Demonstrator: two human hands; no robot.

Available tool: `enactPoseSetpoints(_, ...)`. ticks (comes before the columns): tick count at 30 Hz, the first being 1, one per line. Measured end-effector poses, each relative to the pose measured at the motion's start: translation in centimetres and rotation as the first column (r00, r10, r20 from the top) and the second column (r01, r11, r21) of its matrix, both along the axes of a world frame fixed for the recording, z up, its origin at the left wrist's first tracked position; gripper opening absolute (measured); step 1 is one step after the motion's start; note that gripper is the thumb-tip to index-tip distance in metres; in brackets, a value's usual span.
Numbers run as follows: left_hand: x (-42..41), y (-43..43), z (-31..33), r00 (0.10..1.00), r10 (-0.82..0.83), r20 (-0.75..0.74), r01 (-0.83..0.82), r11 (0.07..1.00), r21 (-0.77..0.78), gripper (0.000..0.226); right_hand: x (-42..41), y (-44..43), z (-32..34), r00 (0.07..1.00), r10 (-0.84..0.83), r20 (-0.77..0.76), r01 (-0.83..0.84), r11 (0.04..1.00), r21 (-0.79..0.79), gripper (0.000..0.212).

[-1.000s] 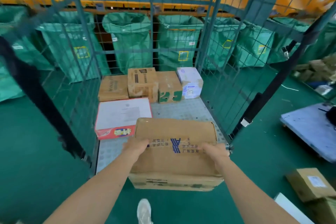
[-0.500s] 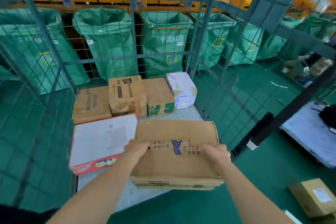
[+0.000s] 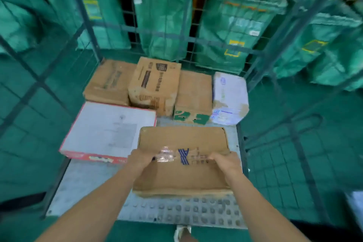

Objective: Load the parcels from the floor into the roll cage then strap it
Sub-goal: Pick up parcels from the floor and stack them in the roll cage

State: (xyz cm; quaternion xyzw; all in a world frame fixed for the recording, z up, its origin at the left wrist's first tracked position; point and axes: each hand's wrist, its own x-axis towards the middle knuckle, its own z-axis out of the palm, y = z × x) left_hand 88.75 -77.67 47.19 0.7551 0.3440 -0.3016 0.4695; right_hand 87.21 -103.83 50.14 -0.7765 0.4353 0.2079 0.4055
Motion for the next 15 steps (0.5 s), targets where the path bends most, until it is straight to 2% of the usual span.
enactPoseSetpoints(3, 1.7, -2.2, -3.3, 0.988, 0.148, -0.045, -0.150, 0.987, -0.058, 0.027, 6.2, -2.1, -2.8, 0.990, 0.142, -0.006, -0.142, 0.990, -0.021, 0.080)
enactPoseSetpoints(5, 2.3, -3.7, -5.9, 0.961, 0.258, -0.094, -0.268, 0.956, -0.115, 0.020, 9.7, -2.8, -4.7, 0.981, 0.191, -0.015, -0.191, 0.981, -0.018, 0.081)
enactPoseSetpoints(6, 2.4, -4.2, -8.2, 0.940, 0.308, -0.146, -0.329, 0.932, -0.149, 0.021, 11.5, -3.1, -6.1, 0.976, 0.218, -0.024, -0.218, 0.976, -0.012, 0.085)
enactPoseSetpoints(9, 2.4, -5.8, -13.2, 0.870, 0.408, -0.277, -0.465, 0.866, -0.184, 0.054, 16.1, -2.8, -9.6, 0.933, 0.355, -0.057, -0.355, 0.935, -0.007, 0.095)
enactPoseSetpoints(10, 2.2, -6.2, -15.1, 0.840, 0.437, -0.321, -0.508, 0.841, -0.187, 0.057, 17.6, -2.6, -10.7, 0.915, 0.398, -0.064, -0.399, 0.917, -0.006, 0.095)
enactPoseSetpoints(11, 2.0, -6.4, -18.2, 0.796, 0.491, -0.355, -0.575, 0.796, -0.189, 0.053, 18.9, -2.0, -11.1, 0.892, 0.444, -0.081, -0.447, 0.895, -0.017, 0.093)
enactPoseSetpoints(15, 3.8, -8.3, -17.6, 0.675, 0.561, -0.480, -0.702, 0.688, -0.183, 0.037, 23.9, 0.2, -14.2, 0.788, 0.600, -0.137, -0.609, 0.793, -0.028, 0.082)
